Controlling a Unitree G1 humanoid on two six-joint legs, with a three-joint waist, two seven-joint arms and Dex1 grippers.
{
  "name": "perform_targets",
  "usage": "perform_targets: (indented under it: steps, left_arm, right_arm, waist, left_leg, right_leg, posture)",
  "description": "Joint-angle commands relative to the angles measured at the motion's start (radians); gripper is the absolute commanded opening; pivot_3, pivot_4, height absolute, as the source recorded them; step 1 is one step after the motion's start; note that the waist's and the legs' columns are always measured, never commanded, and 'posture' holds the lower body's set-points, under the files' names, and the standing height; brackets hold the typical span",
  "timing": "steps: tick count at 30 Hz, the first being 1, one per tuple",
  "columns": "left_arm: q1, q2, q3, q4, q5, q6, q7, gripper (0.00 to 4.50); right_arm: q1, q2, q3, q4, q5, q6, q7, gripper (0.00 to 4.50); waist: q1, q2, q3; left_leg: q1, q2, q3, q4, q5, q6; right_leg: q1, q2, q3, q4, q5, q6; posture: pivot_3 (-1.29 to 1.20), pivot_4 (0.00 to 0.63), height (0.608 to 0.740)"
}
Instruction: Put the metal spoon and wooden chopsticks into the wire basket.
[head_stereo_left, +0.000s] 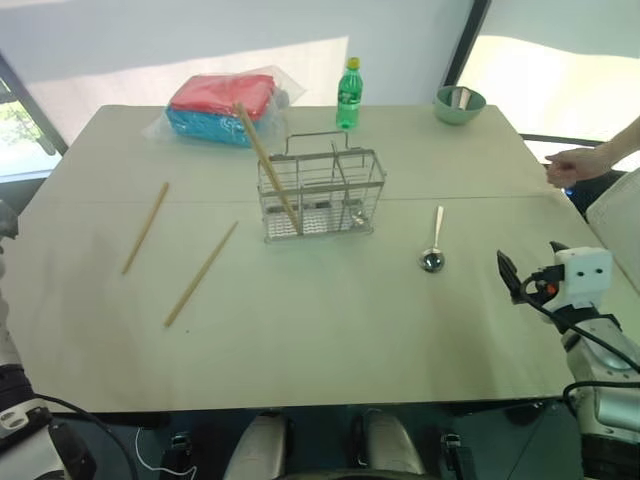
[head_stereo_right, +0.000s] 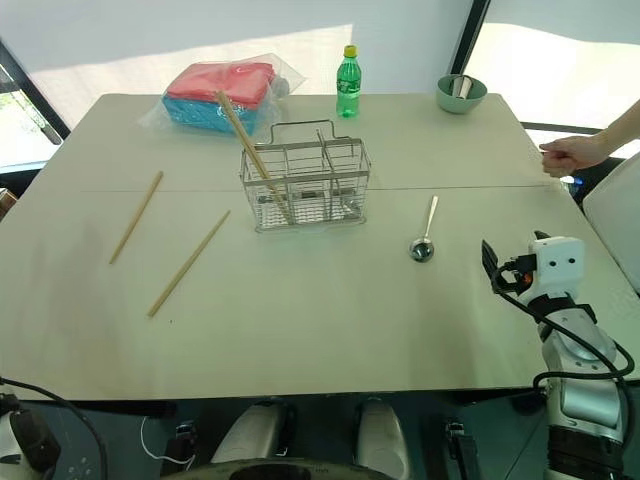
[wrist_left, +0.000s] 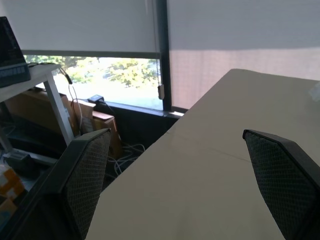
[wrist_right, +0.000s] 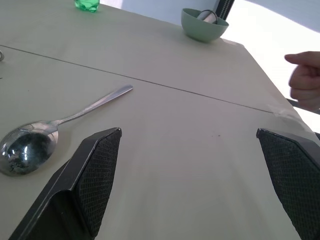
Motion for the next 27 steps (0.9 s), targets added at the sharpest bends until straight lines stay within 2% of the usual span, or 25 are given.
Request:
perform_targets:
  steps: [1,7,16,21,27]
  left_arm:
    - [-0.006,0.042,0.001,-0.044,0.004,-0.002,-0.008,4.44]
    - [-0.016,0.042,-0.003,-0.047,0.003,0.01,-0.011,4.44]
    - [-0.038,0.05,-0.052,-0.086,-0.007,0.024,-0.049,4.44]
    - [-0.014,0.066,-0.062,-0.263,-0.126,0.158,-0.171,4.44]
    - [-0.045,0.135,-0.2,-0.489,-0.333,0.353,-0.403,4.44]
  right_arm:
    - [-0.013,-0.002,-0.009,-0.005,0.0,-0.021,-0.009,4.5]
    - [-0.012,-0.006,-0.009,-0.017,0.003,-0.016,-0.012,4.5]
    - [-0.057,-0.07,0.002,-0.007,-0.026,-0.001,0.005,4.5]
    - [-0.144,-0.12,0.03,-0.025,-0.043,0.106,-0.01,4.5]
    - [-0.295,-0.146,0.102,-0.078,-0.033,0.326,-0.006,4.5]
  waist:
    - [0.0,0.0,0.0]
    - [0.0,0.0,0.0]
    - [0.0,0.0,0.0]
    - [-0.002,0.0,0.0]
    - [-0.001,0.001,0.001]
  left_leg:
    - [0.0,0.0,0.0,0.0,0.0,0.0]
    - [0.0,0.0,0.0,0.0,0.0,0.0]
    - [0.0,0.0,0.0,0.0,0.0,0.0]
    - [-0.001,0.0,0.0,0.0,0.0,0.0]
    - [-0.002,0.0,0.0,0.001,0.0,0.0]
  right_leg:
    - [0.0,0.0,0.0,0.0,0.0,0.0]
    - [0.0,0.0,0.0,0.0,0.0,0.0]
    - [0.001,0.0,0.0,0.0,0.0,0.0]
    - [0.001,0.0,0.0,0.0,0.0,0.0]
    - [0.002,0.0,0.0,0.0,-0.001,-0.002]
  posture:
    - [0.0,0.15,0.667]
    - [0.0,0.15,0.667]
    - [0.0,0.15,0.667]
    - [0.0,0.15,0.667]
    - [0.0,0.15,0.667]
